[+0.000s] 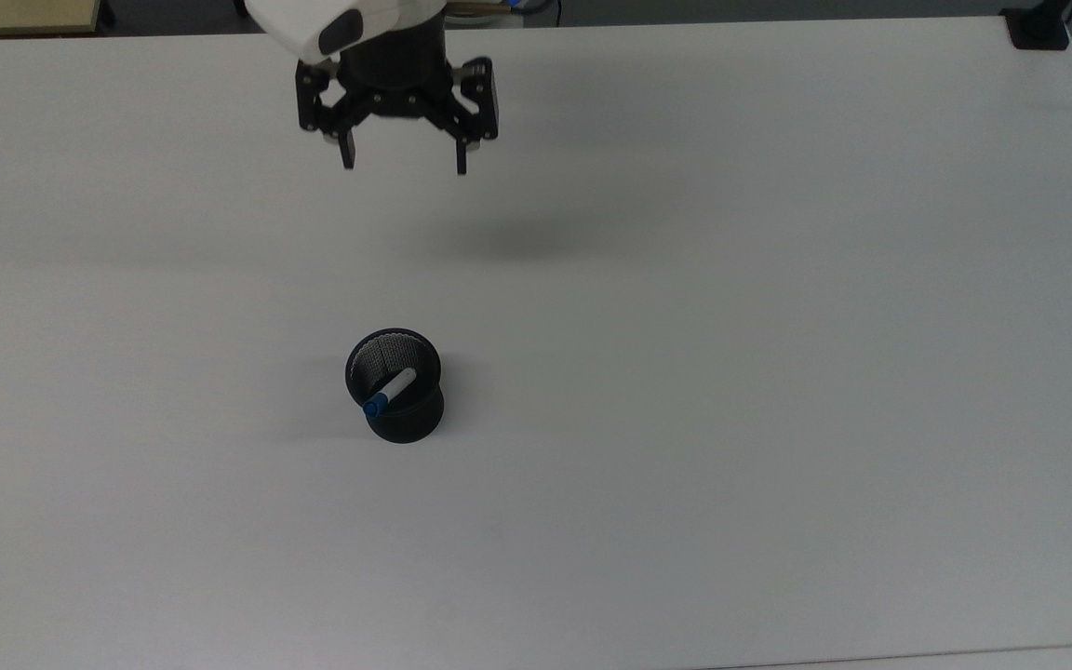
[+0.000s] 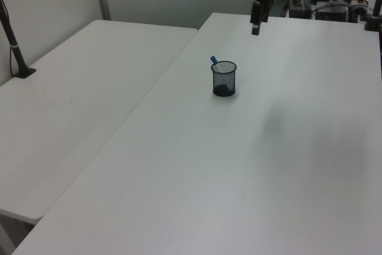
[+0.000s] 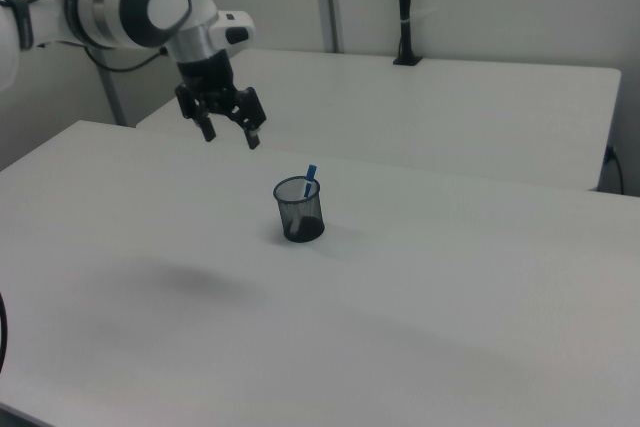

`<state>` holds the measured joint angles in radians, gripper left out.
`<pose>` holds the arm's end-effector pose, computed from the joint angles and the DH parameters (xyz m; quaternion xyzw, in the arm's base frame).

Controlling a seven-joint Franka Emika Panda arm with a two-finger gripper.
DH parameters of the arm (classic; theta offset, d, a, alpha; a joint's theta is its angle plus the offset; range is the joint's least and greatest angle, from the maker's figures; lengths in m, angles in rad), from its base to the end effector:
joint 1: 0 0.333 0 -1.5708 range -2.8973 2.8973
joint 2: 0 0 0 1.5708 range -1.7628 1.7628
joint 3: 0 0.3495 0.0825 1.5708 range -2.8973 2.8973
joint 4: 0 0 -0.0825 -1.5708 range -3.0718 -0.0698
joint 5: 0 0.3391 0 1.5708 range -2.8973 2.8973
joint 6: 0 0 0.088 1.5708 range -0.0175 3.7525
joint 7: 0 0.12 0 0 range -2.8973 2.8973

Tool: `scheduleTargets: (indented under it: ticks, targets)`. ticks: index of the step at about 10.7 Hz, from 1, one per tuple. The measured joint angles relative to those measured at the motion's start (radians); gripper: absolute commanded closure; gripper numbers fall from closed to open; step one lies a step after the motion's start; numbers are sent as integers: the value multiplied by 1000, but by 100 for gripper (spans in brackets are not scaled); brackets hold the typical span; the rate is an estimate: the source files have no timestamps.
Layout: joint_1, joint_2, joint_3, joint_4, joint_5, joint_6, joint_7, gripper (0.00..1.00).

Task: Remove the marker
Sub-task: 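Move the open gripper down over the black mesh cup's marker, then close the gripper on the blue-capped marker inside the cup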

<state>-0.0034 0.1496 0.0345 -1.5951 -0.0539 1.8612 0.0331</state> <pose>0.5832 0.0118 0.5801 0.9980 0.0049 0.0590 0.0218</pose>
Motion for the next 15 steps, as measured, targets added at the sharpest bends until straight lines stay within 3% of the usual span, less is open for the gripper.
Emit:
scheduleTargets:
  ticks: [6, 8, 12, 15]
  targets:
    - [-9, 138, -2, -3, -2, 292, 15, 0]
    - [-10, 198, -4, -2, -24, 428, 70, 10]
    - [-10, 291, -5, 0, -128, 611, 200, 44]
    - [-9, 336, -5, 3, -240, 676, 294, 60]
